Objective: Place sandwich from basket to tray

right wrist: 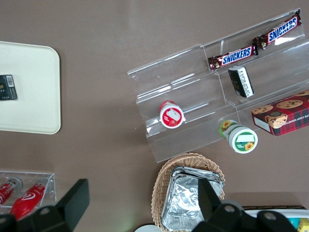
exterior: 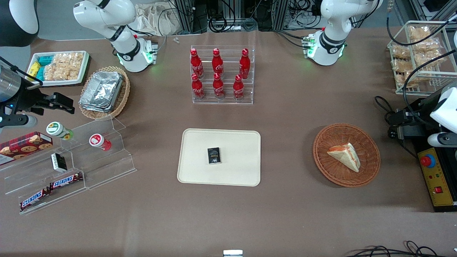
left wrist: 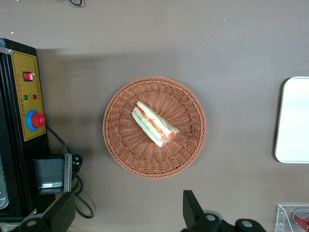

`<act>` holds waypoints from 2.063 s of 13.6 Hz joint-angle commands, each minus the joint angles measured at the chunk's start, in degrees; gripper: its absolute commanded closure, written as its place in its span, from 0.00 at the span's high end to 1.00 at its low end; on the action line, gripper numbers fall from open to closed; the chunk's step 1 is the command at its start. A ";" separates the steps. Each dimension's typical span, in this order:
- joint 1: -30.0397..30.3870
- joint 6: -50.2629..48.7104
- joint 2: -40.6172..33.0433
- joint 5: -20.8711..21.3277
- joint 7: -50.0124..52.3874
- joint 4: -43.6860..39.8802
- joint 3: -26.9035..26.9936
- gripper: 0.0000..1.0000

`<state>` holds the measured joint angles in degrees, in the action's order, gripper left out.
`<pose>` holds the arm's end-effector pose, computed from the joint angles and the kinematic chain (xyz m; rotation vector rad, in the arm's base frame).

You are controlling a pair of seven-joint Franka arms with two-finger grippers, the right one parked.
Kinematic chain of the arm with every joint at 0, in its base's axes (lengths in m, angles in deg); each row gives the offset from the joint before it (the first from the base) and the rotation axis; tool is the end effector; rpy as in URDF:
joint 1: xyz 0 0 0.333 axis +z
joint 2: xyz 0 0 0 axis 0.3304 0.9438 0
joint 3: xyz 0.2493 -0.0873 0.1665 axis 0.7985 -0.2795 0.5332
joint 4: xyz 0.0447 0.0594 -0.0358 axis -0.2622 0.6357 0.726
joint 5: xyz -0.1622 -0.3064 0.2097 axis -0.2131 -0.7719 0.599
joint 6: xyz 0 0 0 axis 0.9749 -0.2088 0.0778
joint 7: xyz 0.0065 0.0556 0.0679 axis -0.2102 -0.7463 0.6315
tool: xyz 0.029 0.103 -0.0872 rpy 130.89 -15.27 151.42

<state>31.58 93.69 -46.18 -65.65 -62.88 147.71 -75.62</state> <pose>0.6291 -0.0176 0.5674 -3.1121 0.0661 -0.0311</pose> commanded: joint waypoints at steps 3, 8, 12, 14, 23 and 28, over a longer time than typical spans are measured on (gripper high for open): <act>-0.07 -1.40 -0.35 0.22 -0.28 -0.72 -0.19 1.00; -1.03 -2.19 -0.17 0.22 -0.28 0.07 -0.45 1.00; -1.03 -0.45 -0.52 -0.92 5.49 7.17 -0.45 0.98; -1.03 8.83 -0.52 -0.84 17.33 12.26 -0.63 0.99; 0.45 29.79 3.86 0.04 39.16 28.28 -0.80 0.99; 1.96 37.61 8.78 0.22 45.59 30.92 -0.80 0.98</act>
<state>32.91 128.78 -38.39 -65.94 -20.77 177.92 -75.83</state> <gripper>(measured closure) 0.013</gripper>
